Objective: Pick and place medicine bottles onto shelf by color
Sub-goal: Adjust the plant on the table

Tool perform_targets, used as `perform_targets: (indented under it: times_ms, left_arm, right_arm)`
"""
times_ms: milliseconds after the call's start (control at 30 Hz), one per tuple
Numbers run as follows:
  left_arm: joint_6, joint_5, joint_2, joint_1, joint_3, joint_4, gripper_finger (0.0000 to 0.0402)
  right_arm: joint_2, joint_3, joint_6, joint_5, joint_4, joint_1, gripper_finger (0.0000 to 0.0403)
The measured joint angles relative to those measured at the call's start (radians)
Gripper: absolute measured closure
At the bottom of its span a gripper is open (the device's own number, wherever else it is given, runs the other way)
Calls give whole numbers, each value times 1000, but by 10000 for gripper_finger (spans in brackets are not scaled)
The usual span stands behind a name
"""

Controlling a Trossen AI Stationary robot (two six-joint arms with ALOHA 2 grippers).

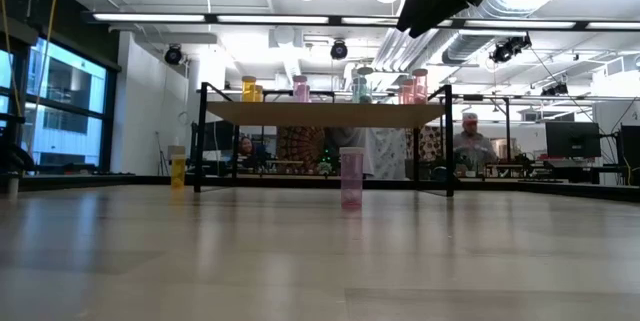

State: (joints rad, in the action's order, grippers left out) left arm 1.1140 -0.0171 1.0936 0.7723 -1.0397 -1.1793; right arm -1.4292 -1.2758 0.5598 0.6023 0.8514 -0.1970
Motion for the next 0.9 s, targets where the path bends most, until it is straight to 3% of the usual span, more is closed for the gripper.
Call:
perform_targets:
  times_ms: [400, 900]
  left_arm:
    - [8, 29, -12, 0, 0, -6, 394]
    - [-23, 31, -21, -54, 0, -6, 292]
  right_arm:
    - [0, 0, 0, 0, 0, 0, 208]
    - [0, 0, -1, 0, 0, 0, 208]
